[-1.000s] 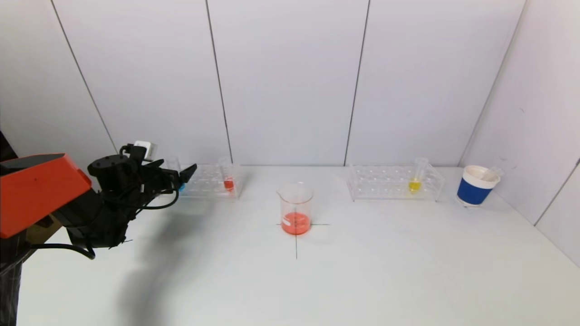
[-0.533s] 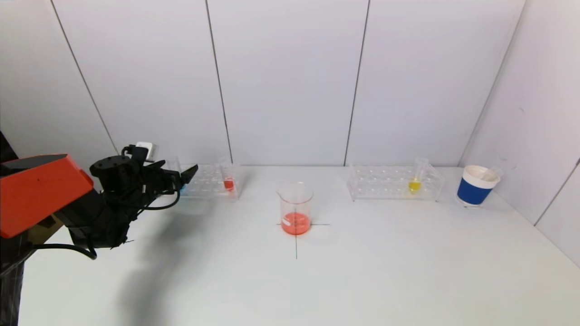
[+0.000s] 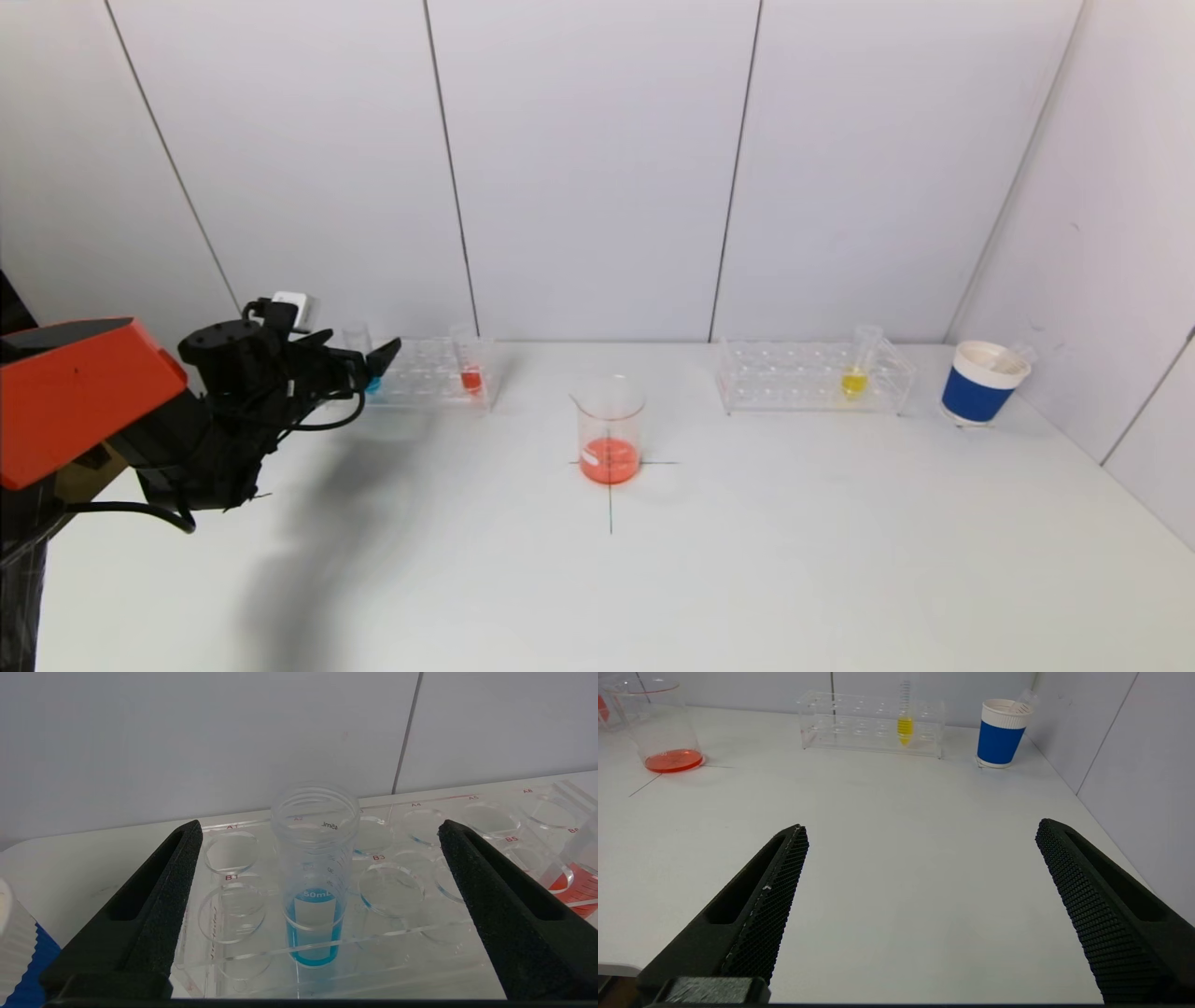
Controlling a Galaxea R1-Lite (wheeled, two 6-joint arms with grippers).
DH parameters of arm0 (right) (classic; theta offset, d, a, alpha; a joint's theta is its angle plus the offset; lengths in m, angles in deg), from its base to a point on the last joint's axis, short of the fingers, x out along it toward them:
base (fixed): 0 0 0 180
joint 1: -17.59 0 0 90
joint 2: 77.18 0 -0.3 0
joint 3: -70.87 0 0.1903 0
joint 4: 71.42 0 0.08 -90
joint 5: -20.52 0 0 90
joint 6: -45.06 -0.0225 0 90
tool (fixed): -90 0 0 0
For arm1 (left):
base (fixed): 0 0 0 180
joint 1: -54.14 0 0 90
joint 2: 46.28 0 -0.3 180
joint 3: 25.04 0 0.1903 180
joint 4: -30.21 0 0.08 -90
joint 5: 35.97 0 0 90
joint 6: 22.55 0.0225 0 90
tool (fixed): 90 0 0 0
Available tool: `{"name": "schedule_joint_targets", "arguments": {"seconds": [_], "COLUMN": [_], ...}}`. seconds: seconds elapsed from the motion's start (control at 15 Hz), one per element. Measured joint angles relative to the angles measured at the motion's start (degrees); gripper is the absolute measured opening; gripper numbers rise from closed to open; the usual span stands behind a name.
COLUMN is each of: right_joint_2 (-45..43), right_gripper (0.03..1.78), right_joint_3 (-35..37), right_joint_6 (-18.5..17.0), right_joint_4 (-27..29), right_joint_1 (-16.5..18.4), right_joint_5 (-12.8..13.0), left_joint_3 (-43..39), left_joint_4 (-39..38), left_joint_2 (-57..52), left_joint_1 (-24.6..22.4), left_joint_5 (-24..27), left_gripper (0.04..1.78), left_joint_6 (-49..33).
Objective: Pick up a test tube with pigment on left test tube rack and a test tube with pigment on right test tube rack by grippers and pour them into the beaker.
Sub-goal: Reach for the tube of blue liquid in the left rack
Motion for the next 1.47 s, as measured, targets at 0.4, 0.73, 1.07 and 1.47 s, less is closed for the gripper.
{"name": "schedule_joint_targets", "arguments": {"seconds": [0.4, 0.73, 1.07, 1.47], "right_joint_2": [0.0, 0.0, 0.0, 0.0], "right_gripper": [1.77, 1.77, 1.77, 1.77], "right_joint_3": [0.0, 0.0, 0.0, 0.0], "right_joint_6": [0.0, 0.0, 0.0, 0.0], "right_joint_4": [0.0, 0.0, 0.0, 0.0], "right_joint_1": [0.0, 0.0, 0.0, 0.0], "right_joint_5": [0.0, 0.0, 0.0, 0.0], "left_joint_3": [0.4, 0.6, 0.7, 0.7], "left_joint_4": [0.1, 0.1, 0.0, -0.1], "left_joint_2": [0.2, 0.5, 0.7, 0.8], "left_joint_1": [-0.1, -0.1, -0.1, -0.3], "left_joint_5": [0.0, 0.0, 0.0, 0.0], "left_gripper": [1.76, 1.76, 1.76, 1.72], "left_joint_6": [0.0, 0.0, 0.0, -0.1]}}
